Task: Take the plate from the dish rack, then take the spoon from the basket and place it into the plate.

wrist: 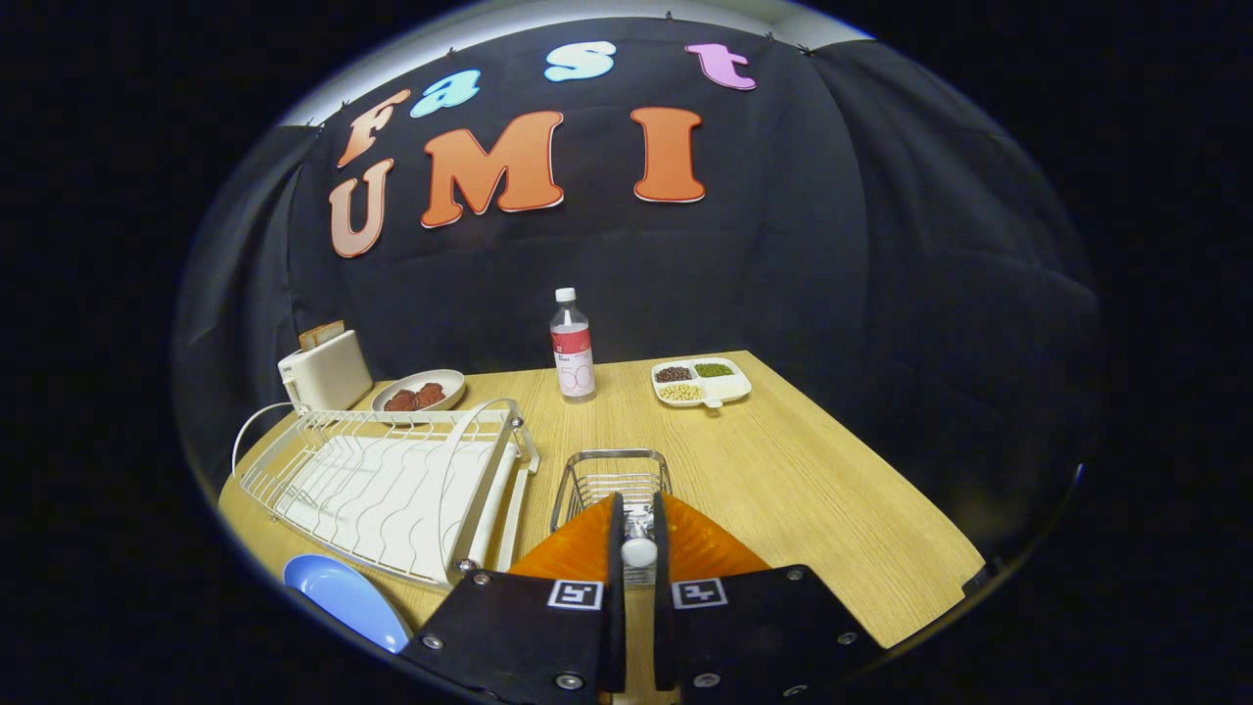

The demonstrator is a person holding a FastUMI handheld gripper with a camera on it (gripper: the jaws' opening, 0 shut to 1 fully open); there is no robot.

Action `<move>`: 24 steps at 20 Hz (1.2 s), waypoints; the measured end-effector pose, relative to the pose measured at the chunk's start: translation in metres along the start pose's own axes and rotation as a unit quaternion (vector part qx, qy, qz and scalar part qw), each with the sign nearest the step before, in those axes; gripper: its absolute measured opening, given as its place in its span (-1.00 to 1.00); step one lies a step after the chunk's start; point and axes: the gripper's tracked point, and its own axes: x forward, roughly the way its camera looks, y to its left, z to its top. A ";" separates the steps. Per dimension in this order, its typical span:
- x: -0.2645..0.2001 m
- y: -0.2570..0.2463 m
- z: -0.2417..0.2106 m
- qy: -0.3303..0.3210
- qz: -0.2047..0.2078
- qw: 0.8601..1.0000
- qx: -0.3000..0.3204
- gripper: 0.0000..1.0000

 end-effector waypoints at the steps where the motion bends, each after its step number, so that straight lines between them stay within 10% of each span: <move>1: -0.001 0.000 0.002 0.002 -0.004 1.000 -0.002 -0.84; 16: -0.106 0.065 0.105 -0.063 0.005 0.998 0.015 -0.88; 24: -0.171 0.164 0.081 -0.058 0.053 0.997 -0.006 -0.89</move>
